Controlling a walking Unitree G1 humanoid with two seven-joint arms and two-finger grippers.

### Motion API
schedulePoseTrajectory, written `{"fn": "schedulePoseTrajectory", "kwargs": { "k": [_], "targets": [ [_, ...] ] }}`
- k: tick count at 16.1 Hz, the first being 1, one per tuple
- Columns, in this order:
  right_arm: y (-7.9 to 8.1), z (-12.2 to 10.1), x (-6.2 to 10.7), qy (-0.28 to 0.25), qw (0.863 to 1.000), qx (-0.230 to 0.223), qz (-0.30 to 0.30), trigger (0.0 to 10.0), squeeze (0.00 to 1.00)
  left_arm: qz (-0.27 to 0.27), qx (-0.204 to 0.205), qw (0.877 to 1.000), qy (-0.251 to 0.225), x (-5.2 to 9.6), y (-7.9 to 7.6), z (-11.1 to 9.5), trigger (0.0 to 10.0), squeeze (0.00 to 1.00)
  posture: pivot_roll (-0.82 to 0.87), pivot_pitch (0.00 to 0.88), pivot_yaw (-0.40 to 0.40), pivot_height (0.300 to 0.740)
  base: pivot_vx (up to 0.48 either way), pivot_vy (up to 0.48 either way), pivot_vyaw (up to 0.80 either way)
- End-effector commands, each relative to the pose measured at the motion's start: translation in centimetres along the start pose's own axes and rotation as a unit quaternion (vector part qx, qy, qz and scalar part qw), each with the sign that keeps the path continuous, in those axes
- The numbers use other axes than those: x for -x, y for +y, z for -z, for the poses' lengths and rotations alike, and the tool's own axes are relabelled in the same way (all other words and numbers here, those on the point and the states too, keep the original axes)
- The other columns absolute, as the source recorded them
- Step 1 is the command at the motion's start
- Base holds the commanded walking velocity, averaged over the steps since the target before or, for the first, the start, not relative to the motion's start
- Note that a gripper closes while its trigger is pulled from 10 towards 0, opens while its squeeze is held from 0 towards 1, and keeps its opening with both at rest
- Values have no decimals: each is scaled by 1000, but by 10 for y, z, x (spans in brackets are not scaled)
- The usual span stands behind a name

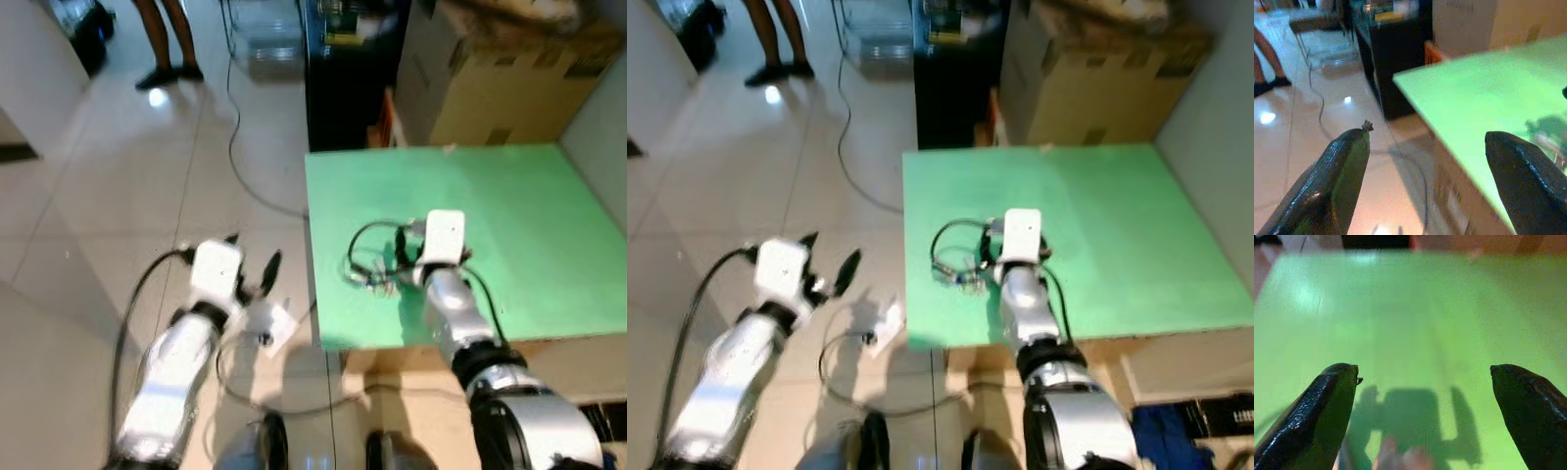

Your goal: Hang keys on a hook

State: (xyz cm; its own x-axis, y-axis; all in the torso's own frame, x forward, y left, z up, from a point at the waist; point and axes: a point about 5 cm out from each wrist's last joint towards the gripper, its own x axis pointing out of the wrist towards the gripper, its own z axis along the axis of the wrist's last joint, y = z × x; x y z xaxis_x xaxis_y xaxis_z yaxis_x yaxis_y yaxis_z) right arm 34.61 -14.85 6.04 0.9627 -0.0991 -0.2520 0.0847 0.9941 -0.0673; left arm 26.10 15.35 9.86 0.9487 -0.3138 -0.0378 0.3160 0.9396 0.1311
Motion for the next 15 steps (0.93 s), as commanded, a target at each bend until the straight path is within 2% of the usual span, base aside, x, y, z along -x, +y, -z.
{"fn": "schedulePoseTrajectory", "kwargs": {
  "k": [1, 4, 7, 12, 15],
  "targets": [
    [3, 11, 4, 16, 1000, -1, -4, 10000, 0, -2, -5, 1000, 8, 6, 3, -1, 10000, 0, 36, 324, 45, 740, 0, 0, 0],
    [8, 20, 8, 21, 1000, 0, 8, 10000, 0, -4, -8, 1000, 13, 15, 6, -4, 10000, 0, 61, 330, 47, 740, 0, 0, 0],
    [14, 27, 14, 12, 999, 21, 28, 10000, 0, -8, -10, 1000, 17, 17, 8, -8, 10000, 0, 56, 309, 43, 740, 0, 0, 0],
    [15, 33, 16, 25, 999, 15, 31, 10000, 0, -4, -14, 1000, 18, 15, 4, -11, 10000, 0, 46, 292, 38, 740, 0, 0, 0],
    [7, 33, 15, 27, 999, 17, 44, 10000, 0, -8, -18, 1000, 16, 13, 4, -13, 10000, 0, 46, 300, 39, 740, 0, 0, 0]
  ]
}}
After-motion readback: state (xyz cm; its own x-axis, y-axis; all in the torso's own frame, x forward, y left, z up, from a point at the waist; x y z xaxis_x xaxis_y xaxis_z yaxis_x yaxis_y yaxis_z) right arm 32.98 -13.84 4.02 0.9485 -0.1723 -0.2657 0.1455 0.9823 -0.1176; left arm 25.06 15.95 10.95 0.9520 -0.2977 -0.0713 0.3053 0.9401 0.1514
